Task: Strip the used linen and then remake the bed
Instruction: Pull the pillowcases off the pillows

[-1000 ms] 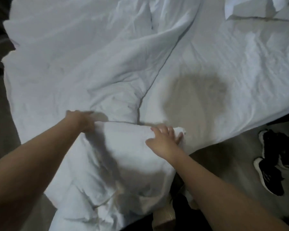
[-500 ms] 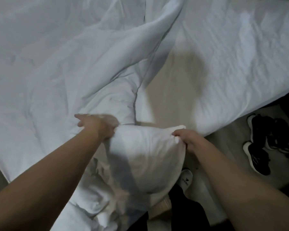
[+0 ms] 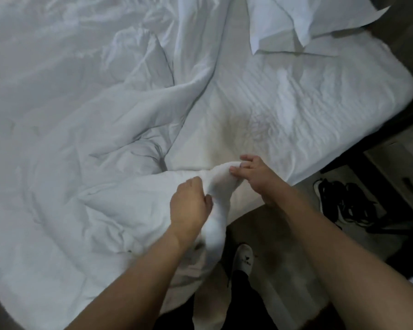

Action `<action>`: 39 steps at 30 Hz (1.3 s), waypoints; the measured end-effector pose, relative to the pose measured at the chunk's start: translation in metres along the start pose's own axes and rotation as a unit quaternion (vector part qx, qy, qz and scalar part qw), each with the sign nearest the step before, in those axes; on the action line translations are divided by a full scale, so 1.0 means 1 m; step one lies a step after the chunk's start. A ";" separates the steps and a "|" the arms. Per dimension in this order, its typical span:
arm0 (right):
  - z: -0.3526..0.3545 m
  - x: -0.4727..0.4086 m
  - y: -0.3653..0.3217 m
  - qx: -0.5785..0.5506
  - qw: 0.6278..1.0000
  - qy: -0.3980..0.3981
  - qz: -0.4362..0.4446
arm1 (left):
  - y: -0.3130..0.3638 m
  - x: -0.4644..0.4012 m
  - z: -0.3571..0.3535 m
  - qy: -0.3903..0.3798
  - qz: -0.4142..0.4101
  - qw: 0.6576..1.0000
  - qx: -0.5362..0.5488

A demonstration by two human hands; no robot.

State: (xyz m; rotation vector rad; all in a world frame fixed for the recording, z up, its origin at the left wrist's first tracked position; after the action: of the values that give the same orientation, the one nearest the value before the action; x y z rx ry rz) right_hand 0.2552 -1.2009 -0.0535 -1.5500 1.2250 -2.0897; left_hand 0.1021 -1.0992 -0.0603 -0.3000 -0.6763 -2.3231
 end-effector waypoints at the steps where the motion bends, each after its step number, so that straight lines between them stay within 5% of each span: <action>1: 0.000 0.002 -0.002 -0.011 1.000 -0.027 0.011 | -0.008 -0.001 0.008 0.012 0.021 0.999 0.044; 6: -0.022 0.011 -0.005 0.024 0.995 -0.101 0.013 | -0.038 0.028 0.041 0.099 0.069 0.969 0.214; 10: -0.083 0.015 0.013 0.176 0.968 -0.181 0.001 | -0.037 0.048 0.063 0.115 0.027 0.952 0.284; 12: -0.096 0.008 0.021 0.199 0.968 -0.151 0.014 | -0.042 0.056 0.074 0.112 0.001 0.944 0.311; 16: -0.085 0.005 -0.004 0.354 0.928 -0.036 0.111 | -0.099 0.076 0.090 0.084 0.044 0.967 0.238; 21: -0.098 0.032 -0.077 0.538 0.808 -0.032 0.236 | -0.128 0.078 0.087 -0.125 0.139 0.982 0.030; 27: -0.062 0.047 -0.089 0.522 0.817 0.025 0.244 | -0.007 0.084 0.108 -0.166 -0.022 0.985 0.043; 29: -0.072 0.050 -0.092 0.517 0.813 0.021 0.266 | 0.001 0.075 0.103 -0.089 0.006 0.996 0.028; 32: -0.086 0.051 -0.071 0.492 0.827 -0.021 0.271 | -0.031 0.068 0.110 0.045 0.061 0.984 0.164; 35: -0.102 0.049 -0.041 0.439 0.857 -0.040 0.267 | -0.041 0.077 0.120 0.099 0.018 0.974 0.201; 39: -0.117 0.034 -0.014 0.334 0.918 0.040 0.210 | -0.049 0.098 0.137 0.151 0.013 0.952 0.266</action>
State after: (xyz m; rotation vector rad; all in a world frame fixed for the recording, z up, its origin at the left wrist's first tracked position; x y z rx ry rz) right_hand 0.1424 -1.1600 -0.0288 -0.8184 0.6583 -1.9818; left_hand 0.0008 -1.0483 0.0733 0.2856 -1.0893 -2.0014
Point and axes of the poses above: each hand's wrist, its own x-axis away from the middle knuckle, its own z-axis out of the back of the hand, y = z × x, the point moved 7 cm from there along -x, towards the middle knuckle, and after that the axes turned 13 degrees about -y, right-handed, at the moved point
